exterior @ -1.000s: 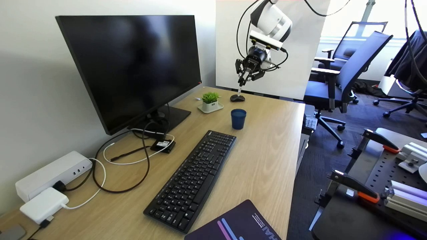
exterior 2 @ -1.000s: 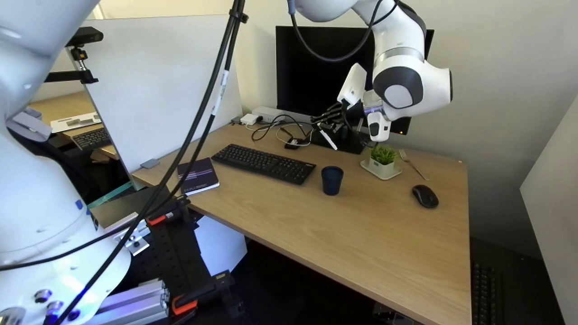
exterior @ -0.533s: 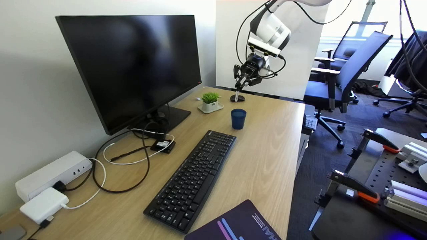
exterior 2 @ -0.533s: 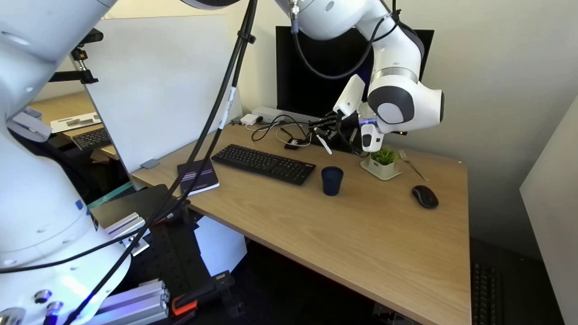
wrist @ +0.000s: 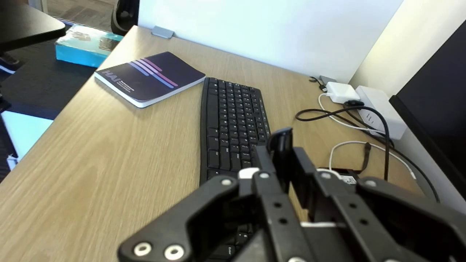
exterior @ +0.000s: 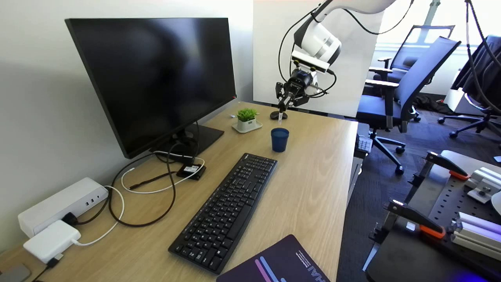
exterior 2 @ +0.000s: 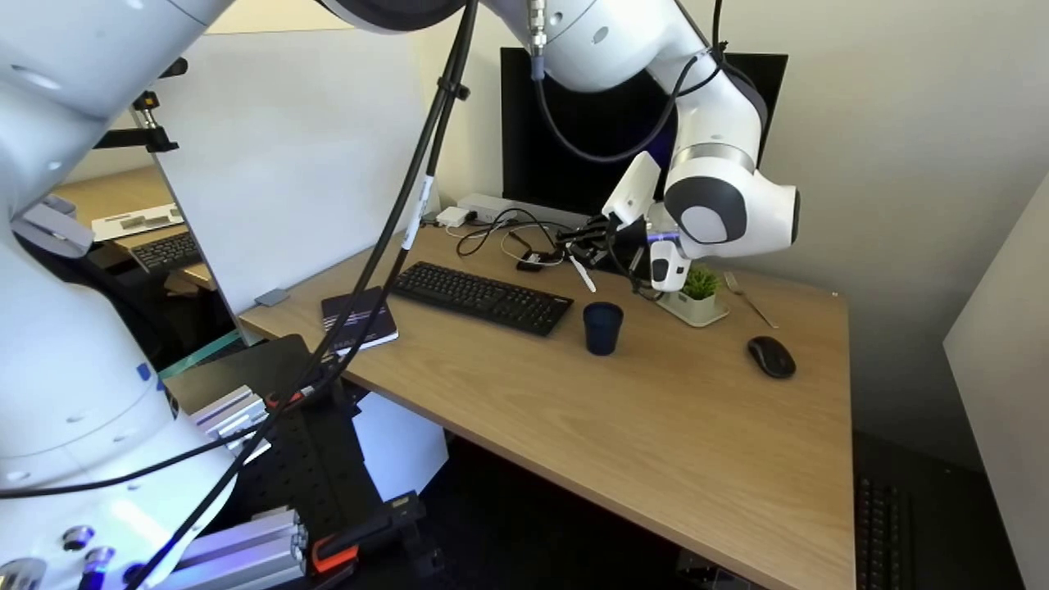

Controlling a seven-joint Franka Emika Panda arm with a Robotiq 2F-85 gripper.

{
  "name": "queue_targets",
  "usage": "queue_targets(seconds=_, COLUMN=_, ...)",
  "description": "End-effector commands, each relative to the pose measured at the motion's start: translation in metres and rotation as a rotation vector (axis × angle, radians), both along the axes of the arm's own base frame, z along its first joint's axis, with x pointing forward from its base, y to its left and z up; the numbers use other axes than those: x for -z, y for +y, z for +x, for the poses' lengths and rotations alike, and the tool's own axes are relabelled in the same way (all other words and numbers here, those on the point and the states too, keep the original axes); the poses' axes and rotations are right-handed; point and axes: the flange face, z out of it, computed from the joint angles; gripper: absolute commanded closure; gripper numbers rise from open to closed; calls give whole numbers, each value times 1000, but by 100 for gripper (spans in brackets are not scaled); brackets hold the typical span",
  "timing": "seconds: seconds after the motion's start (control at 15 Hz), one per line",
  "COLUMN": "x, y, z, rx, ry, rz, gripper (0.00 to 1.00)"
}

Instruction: Put the marker in the cup

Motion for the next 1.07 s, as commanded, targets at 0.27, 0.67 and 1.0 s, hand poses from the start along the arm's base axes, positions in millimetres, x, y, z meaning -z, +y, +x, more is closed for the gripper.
queue_targets(seconds=0.27, x=24, y=-7, z=-10, rx=20, ry=71, rz=40, gripper=95)
queue_targets(seconds=0.67, x=51, y=-9, z=-20, rx=20, ry=102, rz=13, gripper=95)
queue_targets(seconds=1.0, x=52, y=-14, z=-20, rx=16, ry=110, rz=0, gripper=95)
